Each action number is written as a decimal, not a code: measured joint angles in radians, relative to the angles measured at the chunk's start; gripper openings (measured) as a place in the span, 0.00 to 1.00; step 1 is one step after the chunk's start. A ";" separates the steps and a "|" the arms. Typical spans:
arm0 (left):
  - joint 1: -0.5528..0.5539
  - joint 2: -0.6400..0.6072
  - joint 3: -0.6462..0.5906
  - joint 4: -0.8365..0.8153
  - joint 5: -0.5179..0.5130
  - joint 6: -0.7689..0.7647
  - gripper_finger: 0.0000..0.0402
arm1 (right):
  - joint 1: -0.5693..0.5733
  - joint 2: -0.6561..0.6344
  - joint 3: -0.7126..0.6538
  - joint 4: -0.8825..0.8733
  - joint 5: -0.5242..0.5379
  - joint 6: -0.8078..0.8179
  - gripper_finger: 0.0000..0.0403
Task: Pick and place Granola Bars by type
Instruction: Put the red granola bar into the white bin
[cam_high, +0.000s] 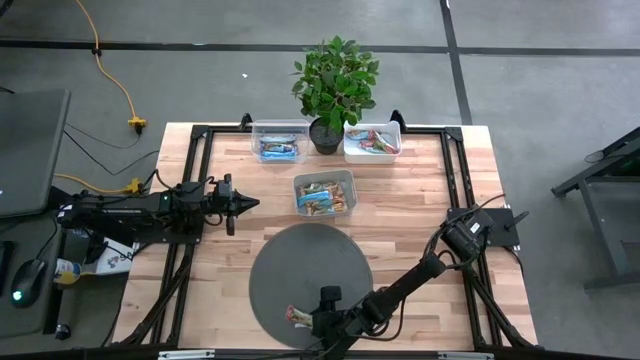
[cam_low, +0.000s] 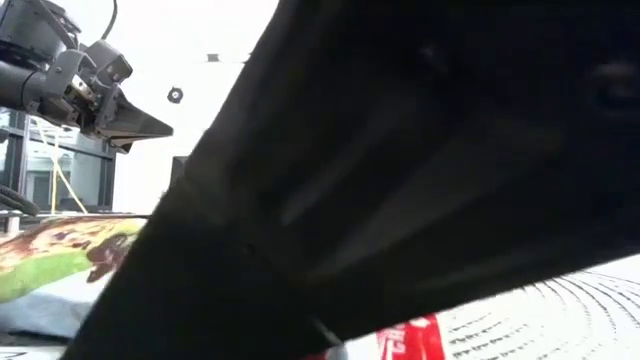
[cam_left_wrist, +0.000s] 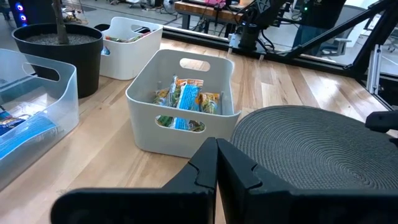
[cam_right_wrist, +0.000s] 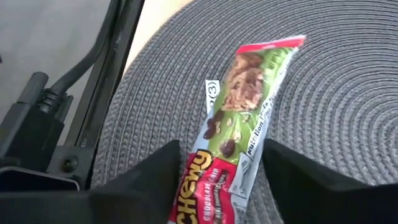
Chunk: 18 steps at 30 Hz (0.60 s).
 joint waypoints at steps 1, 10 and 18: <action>0.000 0.000 0.000 0.000 0.000 0.000 0.00 | 0.000 0.000 0.000 -0.001 -0.001 -0.001 0.52; 0.000 0.000 0.000 0.000 -0.001 0.000 0.00 | -0.001 0.000 0.000 0.005 -0.021 0.008 0.32; 0.000 0.000 0.000 0.000 -0.002 0.000 0.00 | -0.003 -0.005 0.000 0.020 -0.023 0.001 0.22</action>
